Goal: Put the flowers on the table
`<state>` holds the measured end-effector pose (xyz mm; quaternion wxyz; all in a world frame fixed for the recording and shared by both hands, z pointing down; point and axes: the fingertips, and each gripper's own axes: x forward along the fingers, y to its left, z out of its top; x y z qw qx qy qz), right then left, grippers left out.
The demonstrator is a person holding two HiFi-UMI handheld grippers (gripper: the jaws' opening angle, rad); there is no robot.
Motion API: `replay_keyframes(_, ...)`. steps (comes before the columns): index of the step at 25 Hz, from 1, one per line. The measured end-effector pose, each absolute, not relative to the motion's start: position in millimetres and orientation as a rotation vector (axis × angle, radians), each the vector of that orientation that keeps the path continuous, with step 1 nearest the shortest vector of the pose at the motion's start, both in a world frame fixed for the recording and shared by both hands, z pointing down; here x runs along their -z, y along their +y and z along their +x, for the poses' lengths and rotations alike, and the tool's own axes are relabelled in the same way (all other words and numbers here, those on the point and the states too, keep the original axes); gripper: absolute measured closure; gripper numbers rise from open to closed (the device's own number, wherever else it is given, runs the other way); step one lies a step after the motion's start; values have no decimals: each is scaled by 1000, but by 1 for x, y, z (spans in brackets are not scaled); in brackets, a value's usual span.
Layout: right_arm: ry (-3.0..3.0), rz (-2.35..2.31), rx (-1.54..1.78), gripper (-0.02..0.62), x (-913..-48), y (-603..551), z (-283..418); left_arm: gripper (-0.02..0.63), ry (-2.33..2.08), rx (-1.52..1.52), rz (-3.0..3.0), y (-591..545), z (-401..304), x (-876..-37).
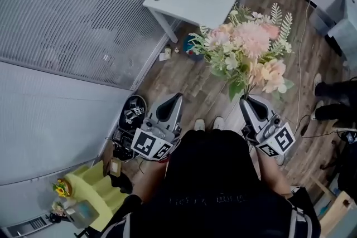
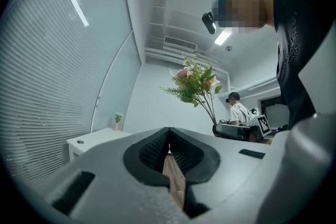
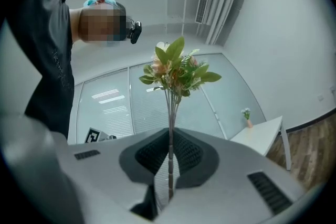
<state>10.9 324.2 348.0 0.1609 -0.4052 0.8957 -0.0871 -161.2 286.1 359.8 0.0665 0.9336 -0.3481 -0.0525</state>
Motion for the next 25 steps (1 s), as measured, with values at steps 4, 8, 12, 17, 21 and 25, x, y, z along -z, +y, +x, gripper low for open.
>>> replay_keyframes(4, 2588, -1133, 191, 554, -351, 331, 40, 588, -1066, 131, 2831, 302, -130, -364)
replay_keyframes(8, 2569, -1119, 252, 554, -361, 318, 78, 588, -1072, 104, 2811, 296, -96, -375)
replay_keyframes(12, 2549, -1111, 285, 554, -353, 312, 79, 588, -1076, 103, 2812, 291, -97, -365)
replay_keyframes(17, 2540, -1139, 308, 554, -356, 292, 92, 588, -1074, 85, 2804, 271, -90, -363)
replay_keyframes(21, 2554, -1164, 273, 554, -365, 288, 99, 588, -1054, 94, 2807, 263, -83, -374)
replay_keyframes(25, 2546, -1186, 257, 554, -363, 290, 99, 588, -1013, 125, 2827, 259, -78, -373)
